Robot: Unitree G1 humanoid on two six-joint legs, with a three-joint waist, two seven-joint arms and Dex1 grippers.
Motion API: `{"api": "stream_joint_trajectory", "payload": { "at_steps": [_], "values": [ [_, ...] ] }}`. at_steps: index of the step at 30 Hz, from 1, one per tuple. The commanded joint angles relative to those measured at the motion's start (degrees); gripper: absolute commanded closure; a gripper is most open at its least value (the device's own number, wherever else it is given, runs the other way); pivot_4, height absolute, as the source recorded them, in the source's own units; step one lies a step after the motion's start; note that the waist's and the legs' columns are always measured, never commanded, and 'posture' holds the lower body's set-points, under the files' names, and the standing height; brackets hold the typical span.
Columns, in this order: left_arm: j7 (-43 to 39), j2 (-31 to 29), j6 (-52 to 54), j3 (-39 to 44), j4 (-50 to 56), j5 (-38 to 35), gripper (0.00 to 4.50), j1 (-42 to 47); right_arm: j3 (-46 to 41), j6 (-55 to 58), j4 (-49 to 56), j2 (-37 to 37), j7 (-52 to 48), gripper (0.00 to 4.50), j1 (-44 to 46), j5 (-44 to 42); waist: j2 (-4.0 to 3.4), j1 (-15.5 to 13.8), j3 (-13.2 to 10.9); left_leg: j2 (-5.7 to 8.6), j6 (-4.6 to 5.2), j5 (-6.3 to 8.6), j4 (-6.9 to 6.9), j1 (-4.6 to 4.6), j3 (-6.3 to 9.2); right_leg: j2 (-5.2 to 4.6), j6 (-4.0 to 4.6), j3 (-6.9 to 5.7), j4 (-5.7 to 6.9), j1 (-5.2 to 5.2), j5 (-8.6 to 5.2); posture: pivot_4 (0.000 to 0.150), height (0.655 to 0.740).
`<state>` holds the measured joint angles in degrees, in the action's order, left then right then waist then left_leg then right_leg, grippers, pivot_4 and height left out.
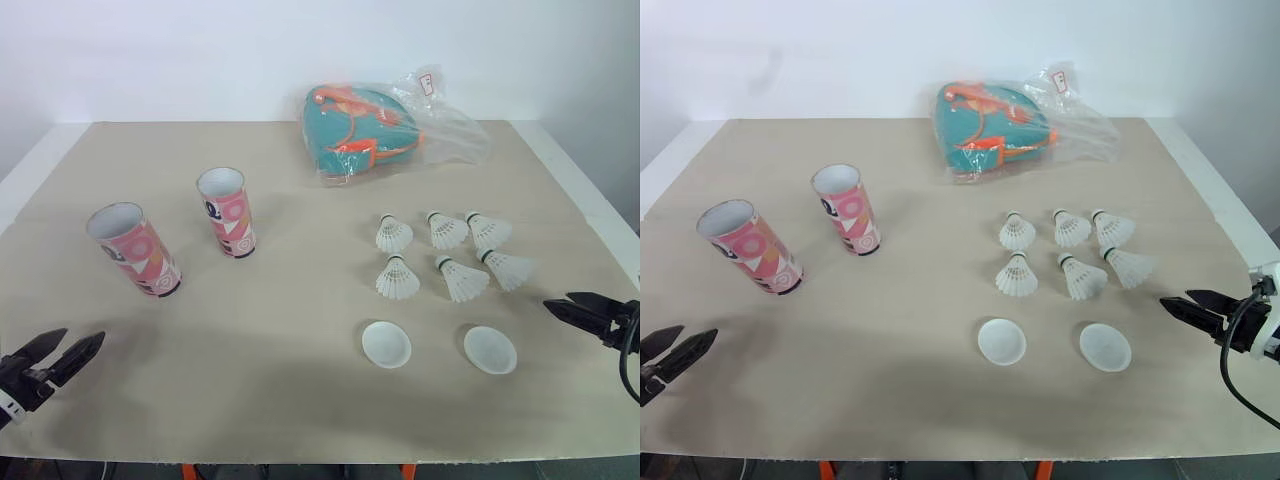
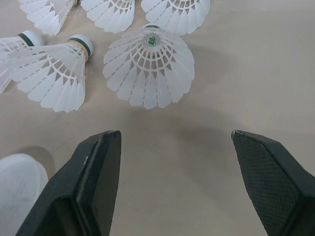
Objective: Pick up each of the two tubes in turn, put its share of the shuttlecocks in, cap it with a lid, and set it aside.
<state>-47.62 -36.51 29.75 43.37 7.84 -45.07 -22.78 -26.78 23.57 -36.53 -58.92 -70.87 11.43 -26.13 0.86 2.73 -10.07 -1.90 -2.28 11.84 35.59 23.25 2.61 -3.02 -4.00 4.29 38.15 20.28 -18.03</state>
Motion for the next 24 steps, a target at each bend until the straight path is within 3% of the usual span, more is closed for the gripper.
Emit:
{"api": "stream_joint_trajectory", "payload": {
  "at_steps": [1,24],
  "values": [
    [0.2,0.0,-1.3,0.7,1.0,0.3,0.00,0.2,-0.8,-0.5,1.6,-0.1,0.6,0.65,0.7,-0.5,0.00,0.0,0.0,0.00,0.00,0.00,0.00,0.00,0.00,0.00,0.00,0.00,0.00,0.00,0.00,0.150,0.7400],
    [0.9,0.6,-0.3,-2.8,1.4,0.5,0.00,1.4,-1.1,0.0,4.5,1.2,1.3,0.65,-1.2,-0.9,0.00,0.0,0.0,0.00,0.00,0.00,0.00,0.00,0.00,0.01,-0.01,0.00,0.00,0.00,0.01,0.150,0.7400]
  ]
}}
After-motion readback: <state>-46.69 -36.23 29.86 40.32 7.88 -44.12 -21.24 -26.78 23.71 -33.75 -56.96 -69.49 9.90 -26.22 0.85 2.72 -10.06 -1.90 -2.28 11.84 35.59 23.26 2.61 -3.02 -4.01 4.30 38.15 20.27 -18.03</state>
